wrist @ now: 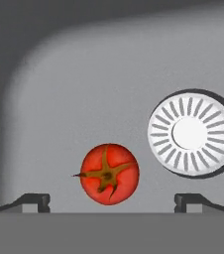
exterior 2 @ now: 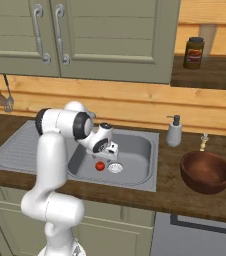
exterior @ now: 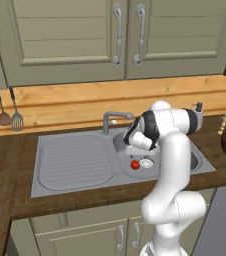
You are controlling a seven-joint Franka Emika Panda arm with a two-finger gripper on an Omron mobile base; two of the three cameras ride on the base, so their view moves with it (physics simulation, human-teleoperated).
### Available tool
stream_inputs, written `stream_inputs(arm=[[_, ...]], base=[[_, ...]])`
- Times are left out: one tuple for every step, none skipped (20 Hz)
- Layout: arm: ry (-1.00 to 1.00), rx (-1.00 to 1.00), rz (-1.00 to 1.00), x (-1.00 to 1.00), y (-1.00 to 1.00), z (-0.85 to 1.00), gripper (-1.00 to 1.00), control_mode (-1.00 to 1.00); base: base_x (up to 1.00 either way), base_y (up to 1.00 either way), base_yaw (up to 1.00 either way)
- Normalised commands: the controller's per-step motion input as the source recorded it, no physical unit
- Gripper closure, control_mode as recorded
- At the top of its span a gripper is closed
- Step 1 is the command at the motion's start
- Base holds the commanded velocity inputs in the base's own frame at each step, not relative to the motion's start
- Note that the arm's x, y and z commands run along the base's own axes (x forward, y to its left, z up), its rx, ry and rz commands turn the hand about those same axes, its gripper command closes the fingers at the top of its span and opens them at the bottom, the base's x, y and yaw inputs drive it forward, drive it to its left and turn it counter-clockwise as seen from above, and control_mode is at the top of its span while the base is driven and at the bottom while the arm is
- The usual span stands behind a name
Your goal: Pick the tomato from the sink and place it in the bowl. Then pick the bowl and place it in the microwave. Then close the microwave door and press the start button.
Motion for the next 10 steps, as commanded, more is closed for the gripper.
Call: stream_inputs(arm=[[0.0,0.0,0.0,0.0,0.12,-0.32,-1.0,-1.0],[0.0,0.0,0.0,0.0,0.15,-0.31,-1.0,-1.0],[0.0,0.0,0.0,0.0,0.12,-0.32,-1.0,-1.0],[0.0,0.0,0.0,0.0,0.11,-0.32,-1.0,-1.0],[0.02,0.0,0.0,0.0,0.1,-0.34,-1.0,-1.0],[0.01,0.0,0.0,0.0,0.11,-0.36,-1.0,-1.0],[0.03,0.0,0.0,0.0,0.11,-0.36,-1.0,-1.0],[0.03,0.0,0.0,0.0,0.1,-0.36,-1.0,-1.0],[0.03,0.0,0.0,0.0,0.08,-0.36,-1.0,-1.0],[0.05,0.0,0.0,0.0,0.05,-0.36,-1.0,-1.0]], base=[[0.0,0.0,0.0],[0.0,0.0,0.0],[0.0,0.0,0.0],[0.0,0.0,0.0],[0.0,0.0,0.0],[0.0,0.0,0.0],[0.0,0.0,0.0],[0.0,0.0,0.0],[0.0,0.0,0.0],[0.0,0.0,0.0]])
